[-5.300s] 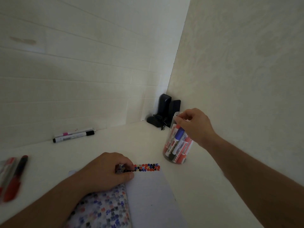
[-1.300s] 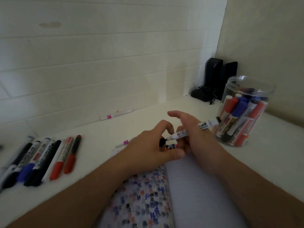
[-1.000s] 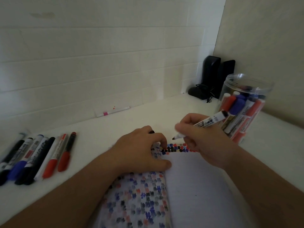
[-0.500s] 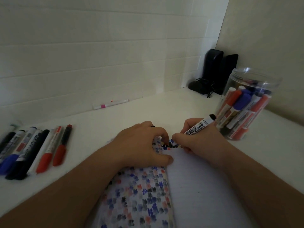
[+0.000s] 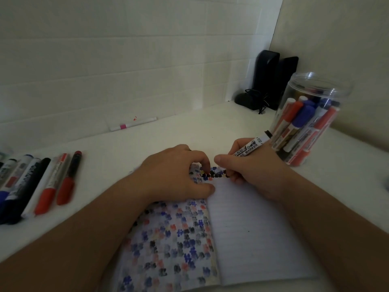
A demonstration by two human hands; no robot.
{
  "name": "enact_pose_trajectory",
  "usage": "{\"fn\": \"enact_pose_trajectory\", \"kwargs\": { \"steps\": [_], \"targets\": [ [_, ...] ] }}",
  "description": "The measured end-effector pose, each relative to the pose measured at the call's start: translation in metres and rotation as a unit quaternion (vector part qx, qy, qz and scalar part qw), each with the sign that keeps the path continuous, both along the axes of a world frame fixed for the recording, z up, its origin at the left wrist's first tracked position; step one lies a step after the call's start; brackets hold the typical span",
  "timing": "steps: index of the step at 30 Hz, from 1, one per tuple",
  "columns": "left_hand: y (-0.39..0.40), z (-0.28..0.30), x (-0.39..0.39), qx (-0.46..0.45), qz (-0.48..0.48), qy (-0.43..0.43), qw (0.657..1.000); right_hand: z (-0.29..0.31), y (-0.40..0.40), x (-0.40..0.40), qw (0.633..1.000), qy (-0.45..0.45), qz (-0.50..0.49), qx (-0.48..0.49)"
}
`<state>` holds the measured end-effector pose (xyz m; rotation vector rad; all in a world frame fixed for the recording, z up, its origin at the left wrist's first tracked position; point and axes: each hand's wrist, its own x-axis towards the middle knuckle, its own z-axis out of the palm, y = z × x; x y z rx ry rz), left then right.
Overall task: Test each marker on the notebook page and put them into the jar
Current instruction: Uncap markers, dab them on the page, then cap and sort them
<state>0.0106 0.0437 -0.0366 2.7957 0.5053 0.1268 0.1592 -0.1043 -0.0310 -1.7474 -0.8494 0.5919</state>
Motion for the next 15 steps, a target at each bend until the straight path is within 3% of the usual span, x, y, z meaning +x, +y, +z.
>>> {"fn": "enact_pose_trajectory", "kwargs": {
  "steps": [5,15],
  "targets": [
    [-0.0001,0.0003,0.0000,-0.001,0.002,0.004,1.000,-0.0040,0.0044,-0.0041,0.998,-0.049,-0.050,-0.004],
    [-0.0004,0.0004,-0.0002,0.003,0.000,0.006,1.000,-0.0103,0.0047,-0.0037,0.991,-0.131,-0.027,-0.024]
  ]
}}
